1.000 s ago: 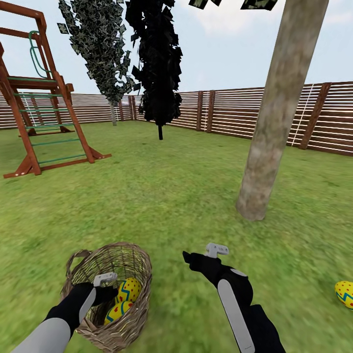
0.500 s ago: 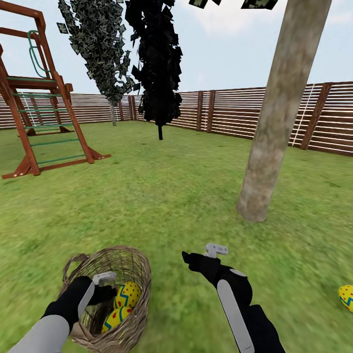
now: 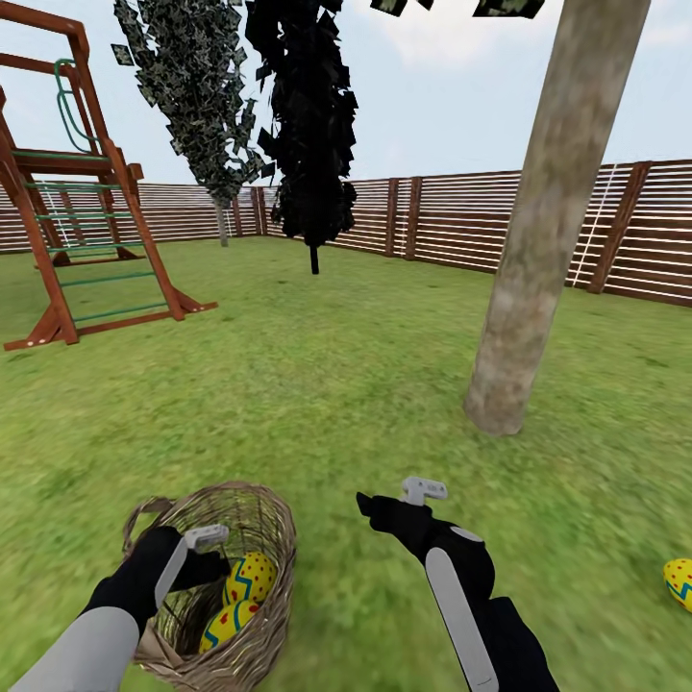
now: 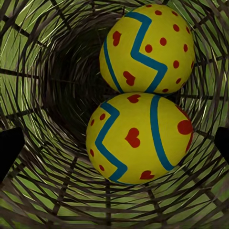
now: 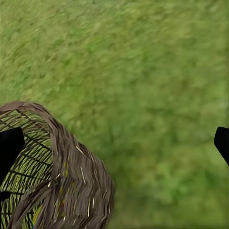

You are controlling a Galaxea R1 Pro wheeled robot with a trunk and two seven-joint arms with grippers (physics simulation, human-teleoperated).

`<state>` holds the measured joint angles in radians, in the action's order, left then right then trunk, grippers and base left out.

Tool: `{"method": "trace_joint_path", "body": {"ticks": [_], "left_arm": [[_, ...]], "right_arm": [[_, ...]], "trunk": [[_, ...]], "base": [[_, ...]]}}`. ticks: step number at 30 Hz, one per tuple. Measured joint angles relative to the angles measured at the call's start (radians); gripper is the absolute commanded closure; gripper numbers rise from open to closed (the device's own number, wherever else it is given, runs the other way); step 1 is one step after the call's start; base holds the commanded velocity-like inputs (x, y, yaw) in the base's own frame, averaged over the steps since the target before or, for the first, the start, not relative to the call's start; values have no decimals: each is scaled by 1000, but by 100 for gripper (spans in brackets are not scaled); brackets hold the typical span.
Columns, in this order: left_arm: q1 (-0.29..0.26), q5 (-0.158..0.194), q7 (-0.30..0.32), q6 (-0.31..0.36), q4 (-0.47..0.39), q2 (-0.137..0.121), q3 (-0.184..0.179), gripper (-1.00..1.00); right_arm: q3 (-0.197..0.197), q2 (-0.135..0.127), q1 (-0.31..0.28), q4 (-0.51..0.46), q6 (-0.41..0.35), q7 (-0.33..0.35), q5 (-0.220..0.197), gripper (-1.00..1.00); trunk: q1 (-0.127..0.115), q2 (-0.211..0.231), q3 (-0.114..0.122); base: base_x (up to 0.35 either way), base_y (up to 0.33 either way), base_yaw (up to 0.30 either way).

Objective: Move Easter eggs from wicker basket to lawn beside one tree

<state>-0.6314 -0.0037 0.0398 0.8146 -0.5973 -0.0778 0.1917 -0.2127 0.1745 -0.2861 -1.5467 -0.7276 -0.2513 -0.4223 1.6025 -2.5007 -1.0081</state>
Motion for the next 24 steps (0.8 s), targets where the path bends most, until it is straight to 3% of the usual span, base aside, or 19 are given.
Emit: {"method": "trace_joint_path", "body": {"ticks": [24], "left_arm": [[-2, -1, -1, -45, -2, 22, -2, -100]], "right_arm": [[0, 0, 0, 2, -3, -1, -1, -100]], "trunk": [[0, 0, -37]], "base": [[0, 0, 0]]}}
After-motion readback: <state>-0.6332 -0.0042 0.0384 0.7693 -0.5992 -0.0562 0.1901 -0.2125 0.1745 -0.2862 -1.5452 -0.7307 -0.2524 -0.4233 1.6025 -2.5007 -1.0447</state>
